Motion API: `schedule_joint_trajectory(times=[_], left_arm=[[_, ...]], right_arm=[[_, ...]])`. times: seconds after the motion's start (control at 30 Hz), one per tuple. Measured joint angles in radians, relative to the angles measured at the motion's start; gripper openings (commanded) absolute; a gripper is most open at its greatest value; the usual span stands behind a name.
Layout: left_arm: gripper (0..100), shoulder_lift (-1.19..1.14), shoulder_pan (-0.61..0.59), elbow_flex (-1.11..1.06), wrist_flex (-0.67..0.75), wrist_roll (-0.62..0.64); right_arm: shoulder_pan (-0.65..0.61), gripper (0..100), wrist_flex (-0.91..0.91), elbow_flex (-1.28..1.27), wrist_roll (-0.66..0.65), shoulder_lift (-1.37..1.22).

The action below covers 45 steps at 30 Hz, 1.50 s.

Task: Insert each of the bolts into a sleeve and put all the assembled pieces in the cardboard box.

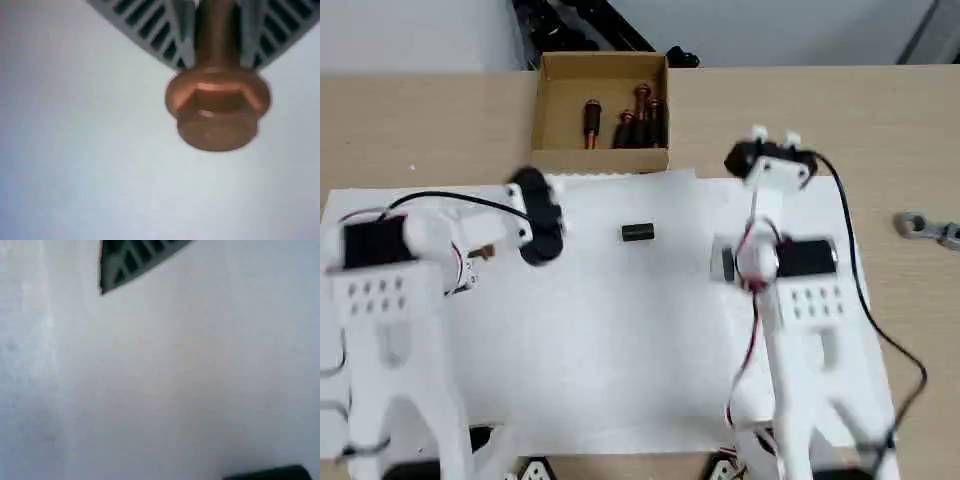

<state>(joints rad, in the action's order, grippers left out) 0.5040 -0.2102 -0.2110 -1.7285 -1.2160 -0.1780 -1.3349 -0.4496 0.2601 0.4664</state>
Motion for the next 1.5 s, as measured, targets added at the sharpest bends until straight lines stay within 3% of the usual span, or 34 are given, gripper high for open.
schedule_joint_trajectory(times=[0.3, 0.43, 0.6, 0.7, 0.9, 1.0, 1.23, 1.4, 1.5], left_arm=[[0, 0.302, 0.0, -0.026, -0.011, 0.678], [0, 0.405, 0.0, -0.092, 0.017, 0.931], [0, 0.537, 0.0, -0.216, 0.13, 1.117], [0, 0.601, -0.025, -0.305, 0.203, 1.178], [0, 0.663, -0.19, -0.479, 0.345, 1.217], [0, 0.664, -0.242, -0.52, 0.365, 1.221], [0, 0.664, -0.258, -0.528, 0.365, 1.218], [0, 0.664, -0.258, -0.528, 0.365, 1.218], [0, 0.664, -0.258, -0.528, 0.365, 1.218]], right_arm=[[-0.181, 23.4, -0.089, 0.571, -0.009, -0.565], [-0.232, 23.4, -0.224, 0.902, -0.135, -0.809], [-0.236, 23.3, -0.315, 1.28, -0.376, -1.048], [-0.238, 20.2, -0.324, 1.396, -0.542, -1.122], [-0.255, 5.4, -0.325, 1.422, -0.841, -1.191], [-0.258, 9.3, -0.325, 1.422, -0.945, -1.231], [-0.284, 27.0, -0.327, 1.422, -0.895, -1.267], [-0.285, 25.0, -0.333, 1.407, -0.872, -1.272], [-0.285, 10.9, -0.336, 1.363, -0.872, -1.274]])
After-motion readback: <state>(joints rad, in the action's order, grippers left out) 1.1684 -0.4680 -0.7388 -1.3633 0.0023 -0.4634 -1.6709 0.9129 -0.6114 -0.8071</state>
